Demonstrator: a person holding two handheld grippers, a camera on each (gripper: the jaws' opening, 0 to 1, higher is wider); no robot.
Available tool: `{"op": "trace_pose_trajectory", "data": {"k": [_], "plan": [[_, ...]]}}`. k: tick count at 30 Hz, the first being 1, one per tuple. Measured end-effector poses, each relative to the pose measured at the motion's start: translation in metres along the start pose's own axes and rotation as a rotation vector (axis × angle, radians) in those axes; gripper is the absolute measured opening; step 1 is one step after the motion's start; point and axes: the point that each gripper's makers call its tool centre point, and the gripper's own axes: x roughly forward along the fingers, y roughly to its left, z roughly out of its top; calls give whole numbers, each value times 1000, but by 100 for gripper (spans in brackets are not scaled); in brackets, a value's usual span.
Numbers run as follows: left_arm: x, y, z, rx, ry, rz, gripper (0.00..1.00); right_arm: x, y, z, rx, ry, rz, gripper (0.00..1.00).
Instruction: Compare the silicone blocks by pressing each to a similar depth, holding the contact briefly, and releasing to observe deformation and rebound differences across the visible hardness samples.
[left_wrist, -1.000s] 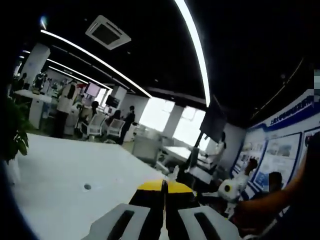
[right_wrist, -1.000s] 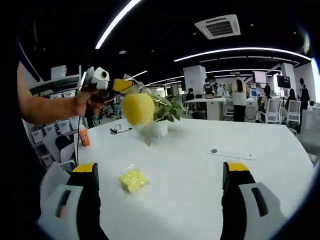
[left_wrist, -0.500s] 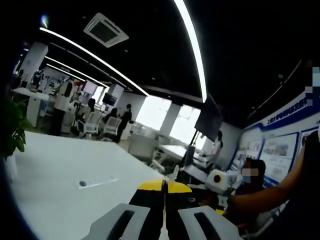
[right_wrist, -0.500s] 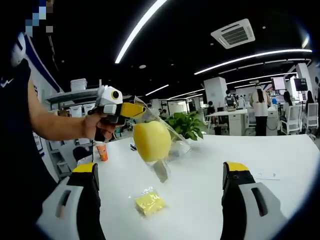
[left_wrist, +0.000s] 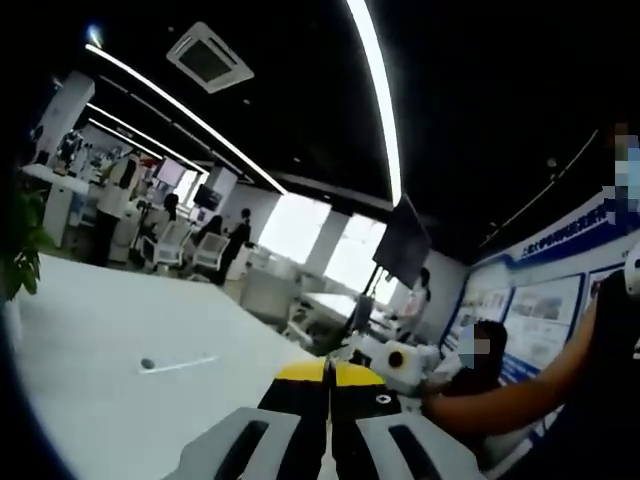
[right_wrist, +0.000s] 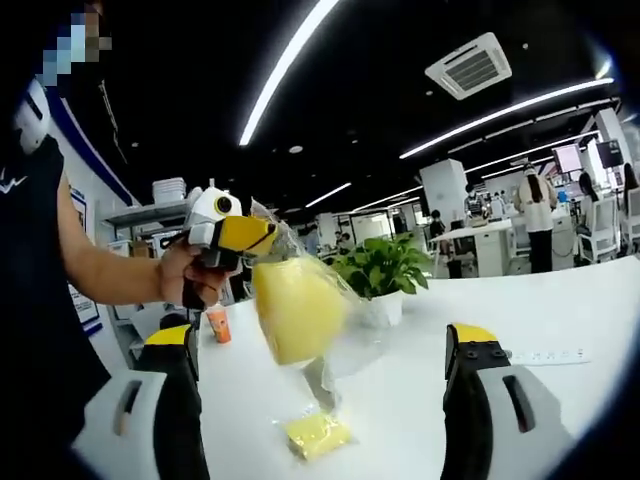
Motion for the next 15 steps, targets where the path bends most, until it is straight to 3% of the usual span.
{"op": "trace_pose_trajectory", "data": {"k": [6,15], "plan": [[1,-7,3,-13,-12,-28,0,4,4,2,-10,-15,15,86],[1,-15,1,-31,-7,-61,0,14,21,16,-9,-47,108,50]]}}
